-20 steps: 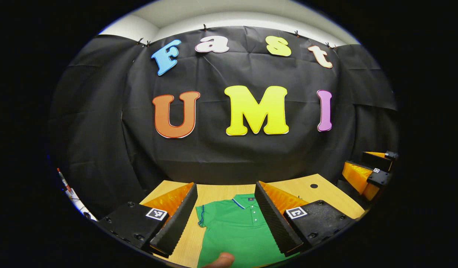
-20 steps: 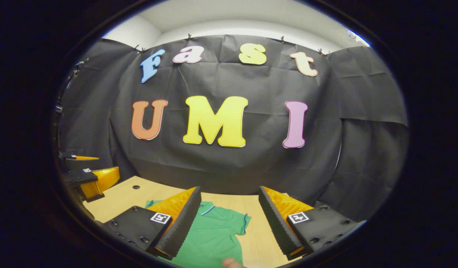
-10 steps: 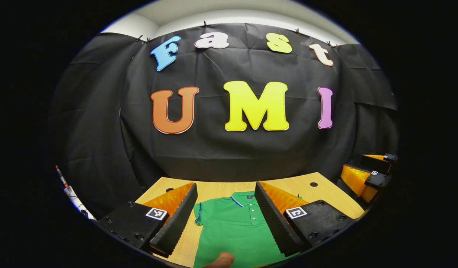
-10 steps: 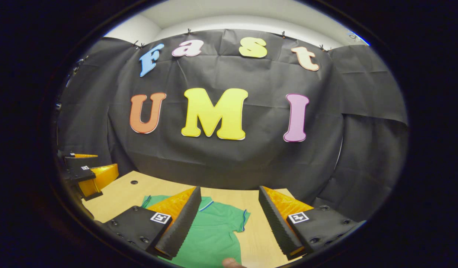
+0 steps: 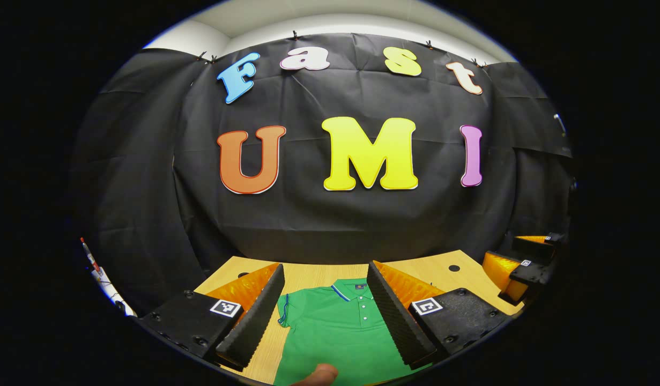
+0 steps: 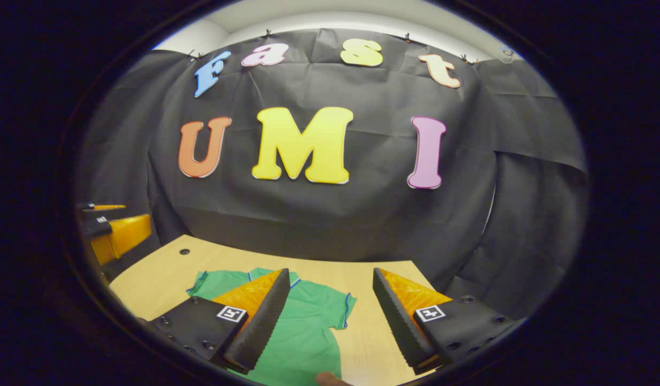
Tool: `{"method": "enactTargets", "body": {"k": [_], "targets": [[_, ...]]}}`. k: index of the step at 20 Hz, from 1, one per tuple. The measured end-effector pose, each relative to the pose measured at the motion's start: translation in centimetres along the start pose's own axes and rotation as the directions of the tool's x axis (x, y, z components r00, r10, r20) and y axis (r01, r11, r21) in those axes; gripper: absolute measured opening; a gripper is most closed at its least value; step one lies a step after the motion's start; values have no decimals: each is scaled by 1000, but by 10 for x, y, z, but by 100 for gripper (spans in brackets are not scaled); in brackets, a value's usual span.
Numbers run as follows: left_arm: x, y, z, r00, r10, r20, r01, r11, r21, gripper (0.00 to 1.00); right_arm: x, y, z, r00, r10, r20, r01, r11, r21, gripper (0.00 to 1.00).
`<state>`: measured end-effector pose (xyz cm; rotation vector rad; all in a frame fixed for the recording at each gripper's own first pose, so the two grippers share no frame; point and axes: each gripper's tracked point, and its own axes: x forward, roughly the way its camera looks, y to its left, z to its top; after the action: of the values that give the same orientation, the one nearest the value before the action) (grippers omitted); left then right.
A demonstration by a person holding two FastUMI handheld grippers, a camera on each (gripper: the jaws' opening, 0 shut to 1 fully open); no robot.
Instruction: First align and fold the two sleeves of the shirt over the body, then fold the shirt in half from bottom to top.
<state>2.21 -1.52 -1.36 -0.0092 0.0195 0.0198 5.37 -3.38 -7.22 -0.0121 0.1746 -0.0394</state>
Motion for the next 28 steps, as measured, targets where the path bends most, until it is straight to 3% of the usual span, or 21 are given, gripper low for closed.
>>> {"method": "enactTargets", "body": {"k": [6, 11, 17, 20, 23, 25, 26, 27, 28], "targets": [[-7, -8, -2, 1000, 5, -6, -5, 1000, 0, 99, 63, -24, -61, 991, -29, -127, 30, 1000, 6, 98], [-11, -8, -5, 997, 64, -40, -64, 998, 11, 99, 123, -27, -119, 971, -32, -237, 28, 999, -20, 97], [-21, 0, -20, 983, 158, -98, -154, 987, 45, 99, 194, -35, -195, 919, -62, -389, 70, 998, 7, 98], [-29, 4, -34, 972, 190, -135, -186, 982, 42, 99, 212, -38, -224, 886, -51, -461, 62, 998, 9, 97], [-37, 9, -47, 959, 225, -171, -216, 974, 71, 100, 223, -43, -236, 869, -48, -493, 80, 996, 43, 98], [-42, 12, -56, 951, 242, -192, -229, 969, 88, 100, 224, -42, -247, 852, -27, -524, 53, 998, 34, 89], [-45, 12, -61, 948, 247, -203, -233, 968, 91, 100, 223, -40, -244, 856, -7, -518, 34, 998, 43, 82], [-46, 11, -64, 945, 249, -212, -234, 968, 92, 100, 226, -46, -246, 854, -32, -519, 49, 999, 21, 83], [-47, 9, -65, 943, 250, -218, -235, 967, 95, 100, 225, -45, -246, 852, -34, -522, 49, 999, 16, 52]]}}
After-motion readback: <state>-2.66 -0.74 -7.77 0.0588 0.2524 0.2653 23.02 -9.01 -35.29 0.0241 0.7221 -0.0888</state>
